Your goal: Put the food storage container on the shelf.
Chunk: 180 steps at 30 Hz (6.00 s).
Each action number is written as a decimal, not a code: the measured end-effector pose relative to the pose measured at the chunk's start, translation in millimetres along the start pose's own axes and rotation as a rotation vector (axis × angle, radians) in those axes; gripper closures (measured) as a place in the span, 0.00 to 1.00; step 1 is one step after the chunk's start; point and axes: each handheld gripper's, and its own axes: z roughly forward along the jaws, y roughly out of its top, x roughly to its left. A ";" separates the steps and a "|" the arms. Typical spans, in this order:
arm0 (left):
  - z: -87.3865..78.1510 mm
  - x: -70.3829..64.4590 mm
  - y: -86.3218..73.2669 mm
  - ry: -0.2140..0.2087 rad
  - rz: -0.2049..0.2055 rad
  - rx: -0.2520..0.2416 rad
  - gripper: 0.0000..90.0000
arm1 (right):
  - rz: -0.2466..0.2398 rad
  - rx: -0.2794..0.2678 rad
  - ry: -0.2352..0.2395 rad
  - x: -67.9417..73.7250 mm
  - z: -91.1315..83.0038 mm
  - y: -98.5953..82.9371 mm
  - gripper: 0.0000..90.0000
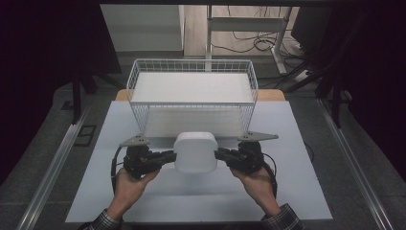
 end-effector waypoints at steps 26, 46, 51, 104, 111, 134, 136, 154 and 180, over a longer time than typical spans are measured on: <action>-33.6 -0.3 98.0 0.059 0.064 -0.092 0.90 | -0.060 -0.103 -0.013 -1.8 -12.6 100.7 0.86; -29.7 35.1 166.4 0.058 0.016 -0.111 0.89 | -0.040 -0.147 -0.050 -23.5 0.6 170.3 0.85; -20.5 46.0 172.8 0.057 -0.008 -0.093 0.88 | -0.027 -0.134 -0.063 -30.3 6.4 177.3 0.85; 33.1 72.7 195.7 0.255 -0.006 -0.092 0.42 | -0.016 -0.091 -0.267 -62.2 53.4 195.6 0.42; 29.7 71.2 191.6 0.223 0.018 -0.138 0.24 | -0.048 -0.117 -0.263 -64.2 50.0 194.7 0.23; 19.5 53.8 146.0 0.028 0.155 -0.098 0.06 | -0.193 -0.077 -0.159 -40.6 39.6 151.4 0.01; 18.6 52.7 141.7 0.019 0.154 -0.102 0.06 | -0.193 -0.076 -0.155 -39.8 39.0 148.2 0.01; 20.2 39.0 106.0 -0.011 0.192 -0.072 0.05 | -0.217 -0.064 -0.134 -33.2 29.7 119.5 0.01; 33.6 29.1 50.8 -0.037 0.208 -0.022 0.05 | -0.272 -0.038 -0.075 -29.6 32.7 62.7 0.00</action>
